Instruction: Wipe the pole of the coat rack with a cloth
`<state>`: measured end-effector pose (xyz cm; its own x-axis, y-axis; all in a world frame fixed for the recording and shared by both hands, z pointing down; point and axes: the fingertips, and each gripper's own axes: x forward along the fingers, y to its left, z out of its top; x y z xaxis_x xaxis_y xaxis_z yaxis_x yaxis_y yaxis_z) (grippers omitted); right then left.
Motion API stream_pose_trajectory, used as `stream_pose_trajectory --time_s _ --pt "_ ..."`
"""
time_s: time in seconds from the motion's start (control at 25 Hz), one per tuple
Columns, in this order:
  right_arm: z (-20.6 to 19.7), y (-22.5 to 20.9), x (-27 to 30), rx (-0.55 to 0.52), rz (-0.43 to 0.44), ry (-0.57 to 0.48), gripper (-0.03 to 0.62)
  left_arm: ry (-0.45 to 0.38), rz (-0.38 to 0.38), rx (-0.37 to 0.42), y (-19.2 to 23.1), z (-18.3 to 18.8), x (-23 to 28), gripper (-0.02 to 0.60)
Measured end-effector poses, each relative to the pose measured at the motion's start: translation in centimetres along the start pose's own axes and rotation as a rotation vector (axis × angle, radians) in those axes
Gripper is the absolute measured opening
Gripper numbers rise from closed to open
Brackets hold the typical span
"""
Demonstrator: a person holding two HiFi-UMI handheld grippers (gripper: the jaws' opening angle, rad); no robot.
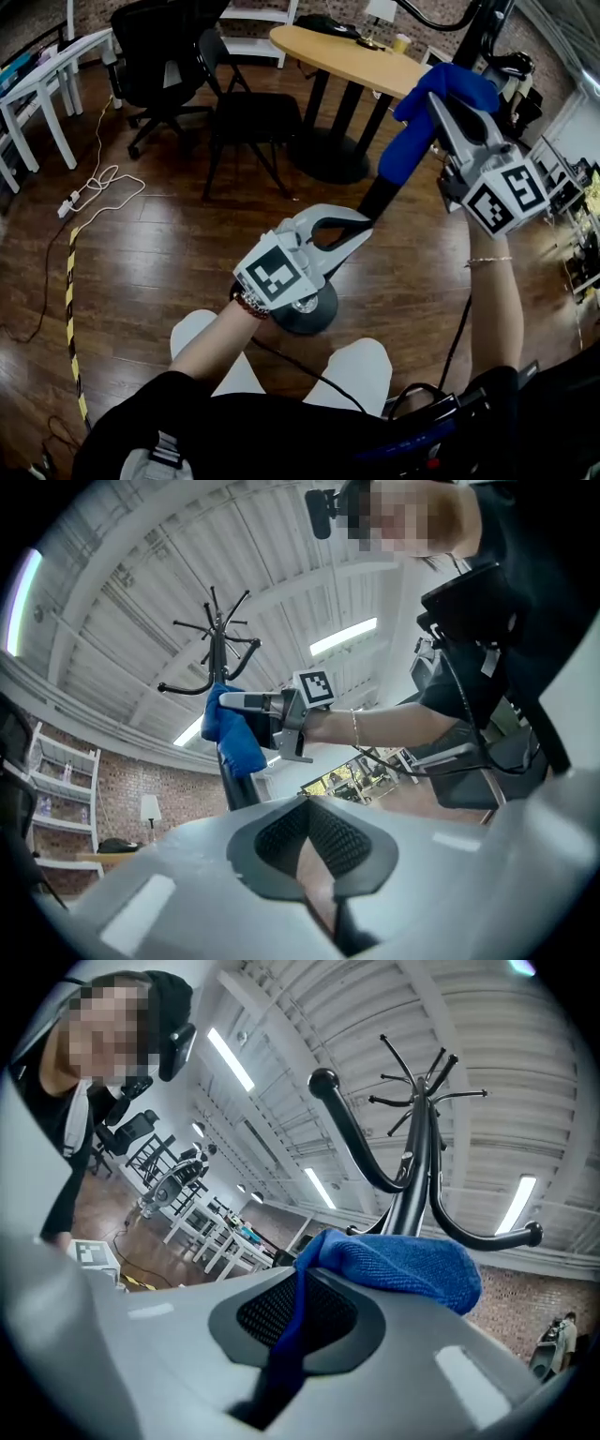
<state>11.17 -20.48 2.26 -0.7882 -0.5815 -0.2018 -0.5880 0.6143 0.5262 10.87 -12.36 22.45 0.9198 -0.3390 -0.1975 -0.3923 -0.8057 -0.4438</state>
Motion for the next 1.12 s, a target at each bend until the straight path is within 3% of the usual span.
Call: stream_pose_trajectory --time_s 0.2,0.36,0.56,0.76,0.96,1.12 --pt "-0.8 1.2 -0.9 -0.004 0.011 -0.035 0.020 -0.043 -0.011 0.034 -1.4 0.5 0.0 -0.006" --pt "-3.1 3.1 -1.7 0.018 0.027 -0.054 0.020 -0.039 0.015 -0.026 -1.4 -2.2 -0.4 -0.006" --pt "-8.1 6.4 -3.9 0.083 0.002 -0.076 0.020 0.028 0.032 -0.137 -3.3 -7.2 -1.5 -0.006" --pt "-15.0 10.5 -5.9 0.163 -0.009 -0.057 0.020 0.072 0.036 -0.201 -5.4 -11.6 -2.7 -0.006" --pt "-25.5 16.3 -8.6 0.366 -0.013 0.033 0.020 0.136 -0.019 -0.280 -8.9 -17.6 -3.6 -0.006" --pt "-33.9 22.1 -10.3 0.322 -0.025 0.134 0.020 0.180 -0.031 -0.300 -12.3 -22.6 -5.4 -0.006"
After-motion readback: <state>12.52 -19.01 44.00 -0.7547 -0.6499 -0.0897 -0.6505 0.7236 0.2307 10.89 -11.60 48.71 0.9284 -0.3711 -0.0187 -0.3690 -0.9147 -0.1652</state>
